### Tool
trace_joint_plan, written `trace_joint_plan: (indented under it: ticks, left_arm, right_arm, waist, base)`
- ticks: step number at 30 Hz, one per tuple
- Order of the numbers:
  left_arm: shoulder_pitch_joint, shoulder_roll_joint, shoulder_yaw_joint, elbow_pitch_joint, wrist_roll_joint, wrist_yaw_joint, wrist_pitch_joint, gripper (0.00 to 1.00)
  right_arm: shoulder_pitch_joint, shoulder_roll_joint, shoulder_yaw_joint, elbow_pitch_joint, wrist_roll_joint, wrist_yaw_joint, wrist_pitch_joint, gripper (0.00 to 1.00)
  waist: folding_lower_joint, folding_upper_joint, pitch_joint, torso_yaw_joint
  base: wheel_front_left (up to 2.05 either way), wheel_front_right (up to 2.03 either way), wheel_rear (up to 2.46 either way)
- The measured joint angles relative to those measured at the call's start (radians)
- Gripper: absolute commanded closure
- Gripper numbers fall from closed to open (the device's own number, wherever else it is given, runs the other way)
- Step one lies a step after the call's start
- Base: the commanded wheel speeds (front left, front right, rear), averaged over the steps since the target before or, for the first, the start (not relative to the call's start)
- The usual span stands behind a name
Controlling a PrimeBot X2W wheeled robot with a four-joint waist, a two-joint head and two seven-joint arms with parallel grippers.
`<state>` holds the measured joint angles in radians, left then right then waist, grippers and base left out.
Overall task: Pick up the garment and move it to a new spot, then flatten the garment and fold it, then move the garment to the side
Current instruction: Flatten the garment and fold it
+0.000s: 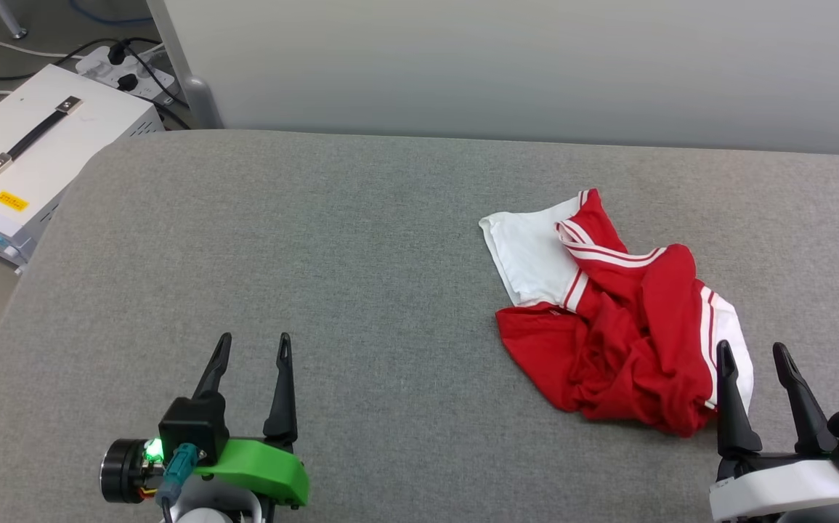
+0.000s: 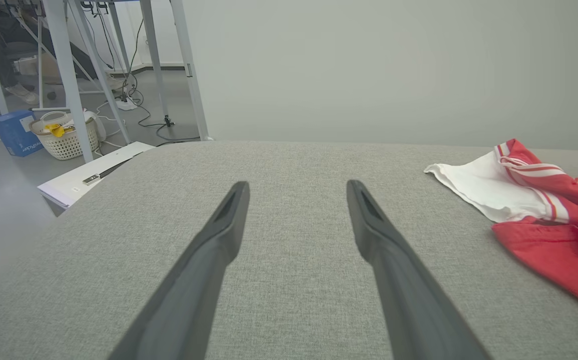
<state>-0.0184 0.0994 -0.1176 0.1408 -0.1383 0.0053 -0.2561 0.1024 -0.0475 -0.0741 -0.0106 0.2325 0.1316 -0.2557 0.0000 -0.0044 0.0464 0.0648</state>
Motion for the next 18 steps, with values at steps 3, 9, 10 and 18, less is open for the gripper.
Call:
trace_joint_plan:
  ticks: [3,9,10,18]
  left_arm:
    - [0.002,-0.009,0.011,0.002,0.015,-0.01,0.0,0.0]
    - [0.003,-0.015,0.033,0.01,0.036,-0.021,0.0,0.0]
    - [0.003,-0.016,0.036,0.011,0.042,-0.025,0.0,0.0]
    - [-0.008,-0.028,0.052,0.025,0.052,-0.047,0.0,0.0]
  right_arm:
    - [0.003,0.0,0.001,0.005,0.0,0.0,0.0,0.0]
    - [0.003,0.0,0.002,0.009,0.0,0.0,0.0,0.0]
    - [0.003,0.0,0.002,0.01,0.0,0.0,0.0,0.0]
    - [0.003,0.0,0.004,0.01,0.0,0.0,0.0,0.0]
  waist:
    - [0.0,0.0,0.001,-0.002]
    - [0.0,0.0,0.004,-0.006]
    - [0.0,0.0,0.005,-0.007]
    - [0.0,0.0,0.013,-0.012]
  base:
    - [0.0,0.0,0.0]
    - [0.0,0.0,0.0]
    - [0.0,0.0,0.0]
    - [0.0,0.0,0.0]
